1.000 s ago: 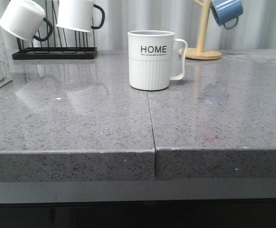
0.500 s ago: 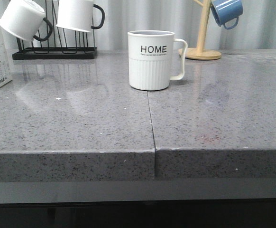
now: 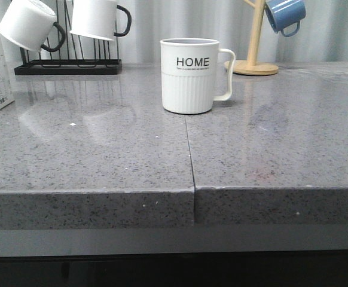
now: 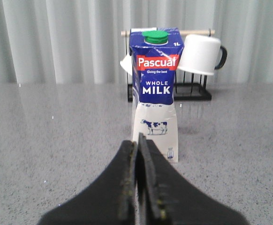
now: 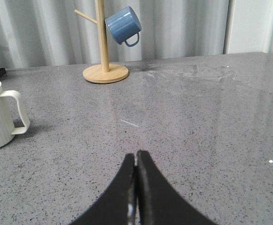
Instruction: Place milk next to cup
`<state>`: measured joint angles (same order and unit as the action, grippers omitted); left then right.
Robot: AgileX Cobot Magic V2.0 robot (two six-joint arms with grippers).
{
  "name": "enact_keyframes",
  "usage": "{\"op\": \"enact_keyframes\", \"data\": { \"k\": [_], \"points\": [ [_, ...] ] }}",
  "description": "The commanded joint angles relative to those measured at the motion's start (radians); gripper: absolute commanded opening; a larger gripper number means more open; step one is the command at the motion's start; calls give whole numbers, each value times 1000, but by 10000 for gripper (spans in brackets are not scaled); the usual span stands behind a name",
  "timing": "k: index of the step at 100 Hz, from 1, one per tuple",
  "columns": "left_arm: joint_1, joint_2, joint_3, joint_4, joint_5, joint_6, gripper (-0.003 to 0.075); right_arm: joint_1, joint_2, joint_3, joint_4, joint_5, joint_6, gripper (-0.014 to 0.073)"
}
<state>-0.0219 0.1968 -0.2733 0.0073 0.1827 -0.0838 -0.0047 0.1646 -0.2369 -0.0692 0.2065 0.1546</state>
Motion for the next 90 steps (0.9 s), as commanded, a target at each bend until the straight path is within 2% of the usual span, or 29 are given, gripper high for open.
{"op": "enact_keyframes", "data": {
  "k": [1,17,50,55,60,67,72,79,81,90],
  "points": [
    [1,119,-124,-13,24,-10,-21,3,8,-25,-10,-85,-5,-120],
    [1,302,-248,-20,67,-10,-21,3,8,-25,-10,-85,-5,-120],
    [1,477,-272,-20,-6,-10,-7,3,8,-25,-10,-85,-5,-120],
    [1,485,-272,-20,-12,-10,42,3,8,-25,-10,-85,-5,-120],
    [-1,490,-272,-20,-18,-10,130,3,8,-25,-10,-85,-5,-120],
    [-14,492,-272,-20,-28,-10,323,3,8,-25,-10,-85,-5,-120],
    [-29,492,-272,-20,-32,-10,514,3,8,-25,-10,-85,-5,-120],
    [-49,492,-272,-21,-48,-10,707,3,8,-25,-10,-85,-5,-120],
    [-54,497,-272,-21,-53,-10,722,3,8,-25,-10,-85,-5,-120],
    [-79,526,-272,-21,-81,-10,651,3,8,-25,-10,-85,-5,-120]
  ]
}}
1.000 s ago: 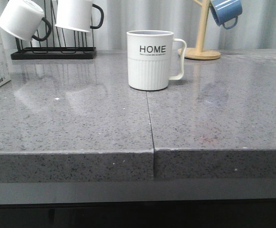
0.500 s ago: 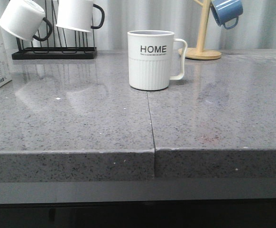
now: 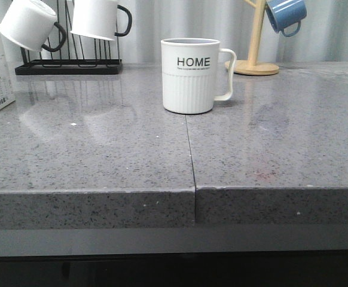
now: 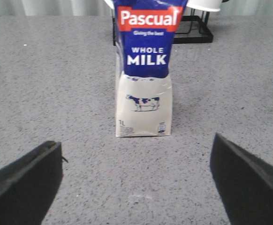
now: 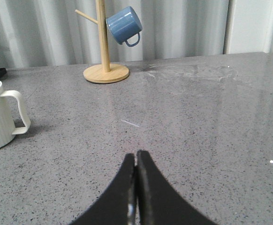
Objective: Place milk next to cup
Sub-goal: 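Grasp the top of the Pascual milk carton with the left gripper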
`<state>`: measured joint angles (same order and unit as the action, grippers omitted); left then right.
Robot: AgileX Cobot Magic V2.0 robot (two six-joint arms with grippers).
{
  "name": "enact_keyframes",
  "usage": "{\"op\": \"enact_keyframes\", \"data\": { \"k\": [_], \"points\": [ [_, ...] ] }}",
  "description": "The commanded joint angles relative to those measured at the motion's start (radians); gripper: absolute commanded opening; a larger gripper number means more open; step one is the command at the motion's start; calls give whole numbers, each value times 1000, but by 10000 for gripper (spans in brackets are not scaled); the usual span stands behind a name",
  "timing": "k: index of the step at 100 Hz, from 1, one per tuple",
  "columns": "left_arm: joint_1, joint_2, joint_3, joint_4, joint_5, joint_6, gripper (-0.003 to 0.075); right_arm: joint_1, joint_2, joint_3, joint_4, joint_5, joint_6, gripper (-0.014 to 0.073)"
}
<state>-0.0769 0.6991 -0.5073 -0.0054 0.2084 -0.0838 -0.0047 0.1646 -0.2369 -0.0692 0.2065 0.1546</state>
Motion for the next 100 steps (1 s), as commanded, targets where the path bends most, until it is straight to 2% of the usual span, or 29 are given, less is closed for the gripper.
{"op": "enact_keyframes", "data": {
  "k": [1,18,54,76,100],
  "points": [
    [-28,27,-38,-8,-111,-10,643,3,8,-25,-10,-85,-5,-120],
    [-72,140,-38,-8,-285,-10,629,3,8,-25,-10,-85,-5,-120],
    [-67,407,-46,-29,-681,-10,629,3,8,-25,-10,-85,-5,-120],
    [-9,543,-151,-25,-706,-8,629,3,8,-25,-10,-85,-5,-120],
    [-2,704,-285,5,-714,-8,629,3,8,-25,-10,-85,-5,-120]
  ]
}}
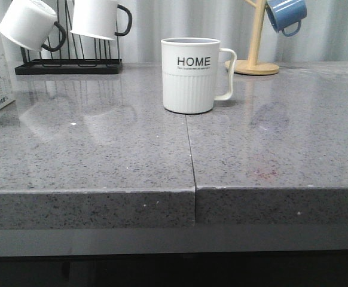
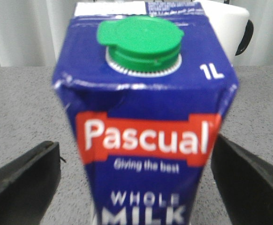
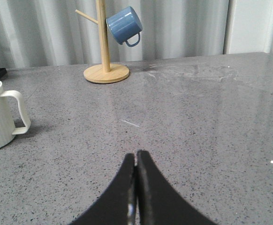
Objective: Place milk next to cup
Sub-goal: 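Grasp the top of the Pascual milk carton with the left gripper, then lift and carry the milk carton toward the HOME mug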
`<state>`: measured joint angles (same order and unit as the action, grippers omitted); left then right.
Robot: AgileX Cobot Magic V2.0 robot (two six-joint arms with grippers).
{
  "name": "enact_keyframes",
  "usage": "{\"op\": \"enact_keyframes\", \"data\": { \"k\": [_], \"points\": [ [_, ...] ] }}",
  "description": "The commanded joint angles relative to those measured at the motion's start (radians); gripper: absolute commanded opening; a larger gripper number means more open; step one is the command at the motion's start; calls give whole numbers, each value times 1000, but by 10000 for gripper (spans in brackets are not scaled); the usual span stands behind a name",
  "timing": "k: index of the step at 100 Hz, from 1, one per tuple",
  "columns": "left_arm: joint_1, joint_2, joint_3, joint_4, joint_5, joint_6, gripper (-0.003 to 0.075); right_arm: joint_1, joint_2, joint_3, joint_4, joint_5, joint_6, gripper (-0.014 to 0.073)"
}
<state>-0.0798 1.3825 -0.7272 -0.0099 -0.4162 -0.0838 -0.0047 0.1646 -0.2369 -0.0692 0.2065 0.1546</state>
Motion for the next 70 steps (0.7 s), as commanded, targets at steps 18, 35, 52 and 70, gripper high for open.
{"op": "enact_keyframes", "data": {
  "k": [18,35,52,70],
  "points": [
    [1,109,-140,10,-102,-8,627,3,8,-25,-10,-85,-5,-120],
    [1,142,-161,10,-119,-8,551,3,8,-25,-10,-85,-5,-120],
    [1,142,-161,10,-121,-8,285,3,8,-25,-10,-85,-5,-120],
    [1,142,-166,57,-125,-8,109,3,8,-25,-10,-85,-5,-120]
  ]
}}
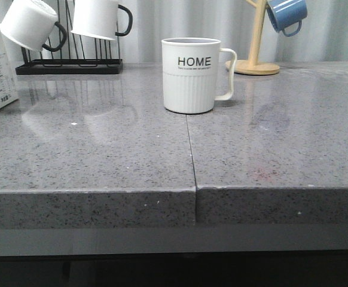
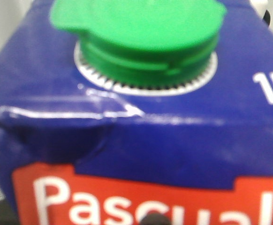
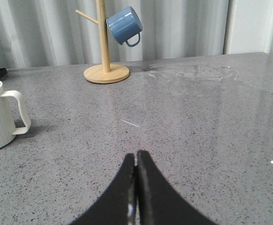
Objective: Place milk next to cup
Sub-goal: 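Lift and carry the milk carton toward the HOME mug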
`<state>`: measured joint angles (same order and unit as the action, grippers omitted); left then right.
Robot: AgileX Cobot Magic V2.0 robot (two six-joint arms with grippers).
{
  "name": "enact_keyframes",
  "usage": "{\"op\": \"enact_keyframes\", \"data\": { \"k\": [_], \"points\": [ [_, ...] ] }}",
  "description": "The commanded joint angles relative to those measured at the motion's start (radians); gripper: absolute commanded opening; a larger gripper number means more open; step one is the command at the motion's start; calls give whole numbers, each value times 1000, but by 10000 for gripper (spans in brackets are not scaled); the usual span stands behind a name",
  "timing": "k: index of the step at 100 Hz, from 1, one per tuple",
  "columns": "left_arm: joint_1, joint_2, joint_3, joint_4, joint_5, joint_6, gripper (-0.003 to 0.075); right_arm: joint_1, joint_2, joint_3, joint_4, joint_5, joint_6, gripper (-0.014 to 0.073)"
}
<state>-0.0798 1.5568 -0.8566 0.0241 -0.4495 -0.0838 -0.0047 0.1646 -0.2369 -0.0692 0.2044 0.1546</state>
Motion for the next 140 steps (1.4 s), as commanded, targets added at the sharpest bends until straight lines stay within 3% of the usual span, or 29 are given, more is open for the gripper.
{"op": "enact_keyframes", "data": {
  "k": [1,23,42,97,114,140],
  "points": [
    [1,-32,-38,26,-92,-8,110,3,8,-25,-10,-83,-5,-120],
    [-30,-66,-87,4,-56,-3,110,3,8,-25,-10,-83,-5,-120],
    [-73,-89,-144,-90,17,95,110,3,8,-25,-10,-83,-5,-120],
    [-147,-102,-180,-173,19,131,109,3,8,-25,-10,-82,-5,-120],
    [-224,-118,-200,-331,27,284,109,3,8,-25,-10,-82,-5,-120],
    [-360,-118,-261,-434,-31,345,105,3,8,-25,-10,-82,-5,-120]
  ]
}}
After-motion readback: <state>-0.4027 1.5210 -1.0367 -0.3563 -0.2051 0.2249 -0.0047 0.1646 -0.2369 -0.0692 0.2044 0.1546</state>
